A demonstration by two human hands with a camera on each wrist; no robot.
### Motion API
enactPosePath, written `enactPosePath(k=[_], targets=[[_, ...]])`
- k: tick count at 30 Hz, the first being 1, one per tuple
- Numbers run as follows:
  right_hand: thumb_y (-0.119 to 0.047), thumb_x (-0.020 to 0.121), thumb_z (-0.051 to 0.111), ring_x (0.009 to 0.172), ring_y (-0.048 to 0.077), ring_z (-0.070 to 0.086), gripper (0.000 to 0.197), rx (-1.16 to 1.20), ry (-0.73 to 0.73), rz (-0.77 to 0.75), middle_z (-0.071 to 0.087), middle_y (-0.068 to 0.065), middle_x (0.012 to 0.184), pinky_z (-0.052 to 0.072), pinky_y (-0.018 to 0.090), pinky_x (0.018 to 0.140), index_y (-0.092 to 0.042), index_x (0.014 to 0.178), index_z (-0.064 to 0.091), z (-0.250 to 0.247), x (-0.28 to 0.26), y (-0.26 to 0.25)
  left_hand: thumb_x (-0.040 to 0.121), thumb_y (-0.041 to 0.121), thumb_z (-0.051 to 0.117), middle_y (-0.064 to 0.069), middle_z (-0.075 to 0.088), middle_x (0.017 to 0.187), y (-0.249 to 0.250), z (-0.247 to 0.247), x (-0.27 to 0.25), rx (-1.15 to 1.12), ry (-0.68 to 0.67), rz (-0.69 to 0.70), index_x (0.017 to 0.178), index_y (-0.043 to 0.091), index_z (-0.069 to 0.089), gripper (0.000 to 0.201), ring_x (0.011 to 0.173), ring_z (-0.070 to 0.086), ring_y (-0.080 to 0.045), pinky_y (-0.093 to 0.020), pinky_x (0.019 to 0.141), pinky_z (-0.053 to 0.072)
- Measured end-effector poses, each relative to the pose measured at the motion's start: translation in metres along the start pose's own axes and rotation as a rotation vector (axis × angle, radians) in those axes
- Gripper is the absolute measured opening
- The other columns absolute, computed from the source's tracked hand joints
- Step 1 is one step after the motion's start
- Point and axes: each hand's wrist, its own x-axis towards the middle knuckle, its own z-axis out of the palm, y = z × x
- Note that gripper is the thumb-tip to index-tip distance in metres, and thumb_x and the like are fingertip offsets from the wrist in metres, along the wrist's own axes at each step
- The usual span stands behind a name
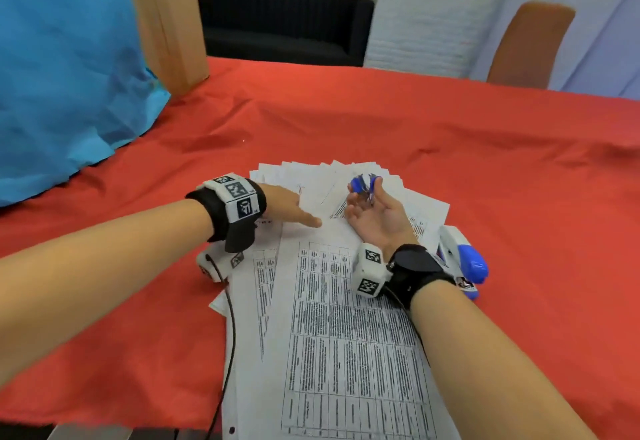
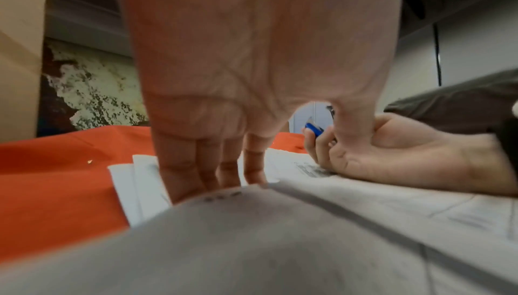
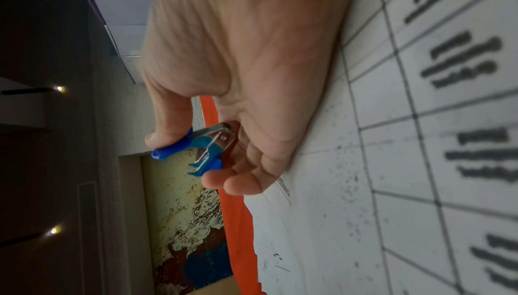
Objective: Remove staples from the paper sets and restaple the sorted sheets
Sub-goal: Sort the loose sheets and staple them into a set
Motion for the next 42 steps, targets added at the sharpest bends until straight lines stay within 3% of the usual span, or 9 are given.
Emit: enactPosePath(k=[5, 11, 14, 17, 24, 28, 33, 38, 42], targets=[[-0.035, 0.085, 0.061, 0.074, 0.017, 0.056, 0.042, 0.011, 0.014, 0.008, 0.062, 0.008, 0.098, 0.046, 0.028, 0.067, -0.002, 0.11, 0.057, 0.001, -0.001, -0.002, 0.056, 0.059, 0.08, 0.002, 0.071, 0.109, -0.052, 0.006, -0.013, -0.502, -0.318, -0.045, 0.109, 0.015, 0.067, 0.07, 0.105, 0.066, -0.019, -0.036, 0.101, 0.047], [-0.034, 0.091, 0.057, 0.074, 0.018, 0.055, 0.041, 0.03, 0.035, 0.004, 0.06, 0.009, 0.093, 0.044, 0.029, 0.068, 0.002, 0.109, 0.057, 0.002, -0.002, -0.003, 0.03, 0.029, 0.096, -0.012, 0.073, 0.101, -0.066, 0.017, -0.071, -1.459, -0.319, 0.123, 0.094, 0.01, 0.077, 0.07, 0.084, 0.072, -0.02, -0.032, 0.073, 0.057], [-0.033, 0.093, 0.055, 0.079, 0.019, 0.058, 0.039, 0.002, 0.072, -0.005, 0.06, 0.01, 0.093, 0.05, 0.029, 0.07, 0.002, 0.109, 0.057, 0.004, -0.003, -0.002, 0.048, 0.011, 0.091, -0.015, 0.073, 0.095, -0.039, 0.045, -0.093, -1.395, -0.319, 0.091, 0.095, 0.005, 0.074, 0.051, 0.072, 0.073, -0.021, -0.027, 0.054, 0.058], [-0.028, 0.096, 0.054, 0.087, 0.021, 0.062, 0.031, -0.169, 0.114, 0.012, 0.06, 0.012, 0.099, 0.055, 0.03, 0.074, 0.001, 0.109, 0.055, 0.012, -0.006, -0.004, 0.085, -0.009, 0.054, -0.017, 0.071, 0.103, -0.019, 0.065, -0.092, -1.383, -0.229, 0.014, 0.113, 0.001, 0.062, 0.031, 0.082, 0.072, -0.026, -0.034, 0.065, 0.06], [-0.03, 0.093, 0.06, 0.072, 0.02, 0.058, 0.025, -1.661, 0.315, -0.086, 0.059, 0.009, 0.084, 0.048, 0.03, 0.064, -0.005, 0.096, 0.058, 0.024, -0.058, -0.123, 0.089, -0.001, 0.053, -0.015, 0.07, 0.111, -0.052, 0.055, -0.075, -1.534, 0.01, -0.036, 0.118, 0.007, 0.061, 0.032, 0.085, 0.072, -0.025, -0.043, 0.08, 0.057], [-0.034, 0.086, 0.067, 0.063, 0.027, 0.054, 0.035, -2.156, 0.6, 0.222, 0.058, 0.013, 0.074, 0.042, 0.027, 0.057, 0.0, 0.085, 0.06, -0.008, -0.083, -0.174, 0.086, -0.004, 0.058, -0.008, 0.072, 0.108, -0.039, 0.063, -0.078, -1.308, 0.075, 0.057, 0.115, 0.012, 0.062, 0.033, 0.095, 0.07, -0.025, -0.037, 0.08, 0.057], [-0.038, 0.084, 0.068, 0.062, 0.022, 0.05, 0.036, -2.264, 0.652, 0.433, 0.06, 0.012, 0.081, 0.037, 0.027, 0.053, -0.007, 0.07, 0.055, -0.027, -0.104, -0.163, 0.086, -0.003, 0.06, -0.014, 0.072, 0.101, -0.031, 0.058, -0.065, -1.335, 0.371, 0.054, 0.109, 0.002, 0.064, 0.023, 0.078, 0.072, -0.023, -0.032, 0.066, 0.06], [-0.041, 0.089, 0.062, 0.109, 0.027, 0.057, 0.062, -1.874, 0.56, -0.168, 0.056, 0.011, 0.126, 0.047, 0.036, 0.087, -0.006, 0.137, 0.045, 0.023, -0.111, -0.143, 0.091, -0.001, 0.053, -0.011, 0.073, 0.08, -0.059, 0.038, -0.053, -1.43, 0.502, -0.035, 0.103, -0.001, 0.062, 0.015, 0.057, 0.07, -0.016, -0.031, 0.054, 0.058], [-0.037, 0.09, 0.061, 0.107, 0.032, 0.061, 0.053, -1.579, 0.287, 0.211, 0.059, 0.019, 0.127, 0.048, 0.042, 0.099, -0.001, 0.13, 0.052, 0.044, -0.115, -0.085, 0.095, 0.009, 0.052, -0.011, 0.066, 0.106, -0.082, 0.046, -0.049, -1.42, 0.358, -0.11, 0.103, 0.005, 0.062, 0.014, 0.064, 0.072, -0.016, -0.036, 0.068, 0.051]])
